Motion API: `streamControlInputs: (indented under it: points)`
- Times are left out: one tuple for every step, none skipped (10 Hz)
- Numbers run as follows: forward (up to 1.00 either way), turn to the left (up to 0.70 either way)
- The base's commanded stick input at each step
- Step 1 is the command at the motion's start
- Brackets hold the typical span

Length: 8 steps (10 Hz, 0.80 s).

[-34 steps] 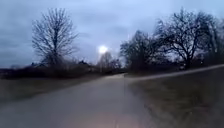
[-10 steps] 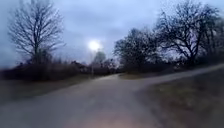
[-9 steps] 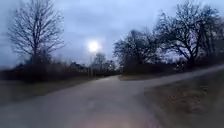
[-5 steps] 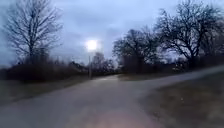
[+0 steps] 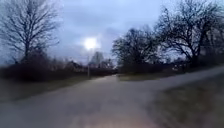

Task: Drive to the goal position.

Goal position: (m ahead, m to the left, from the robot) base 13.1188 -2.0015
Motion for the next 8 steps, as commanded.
streamControlInputs:
  points:
    - [1.0, 0.04]
    - [1.0, 0.04]
    - [1.0, 0.04]
    - [1.0, 0.04]
    - [1.0, 0.04]
    - [1.0, 0.04]
    - [1.0, 0.04]
    - [1.0, 0.04]
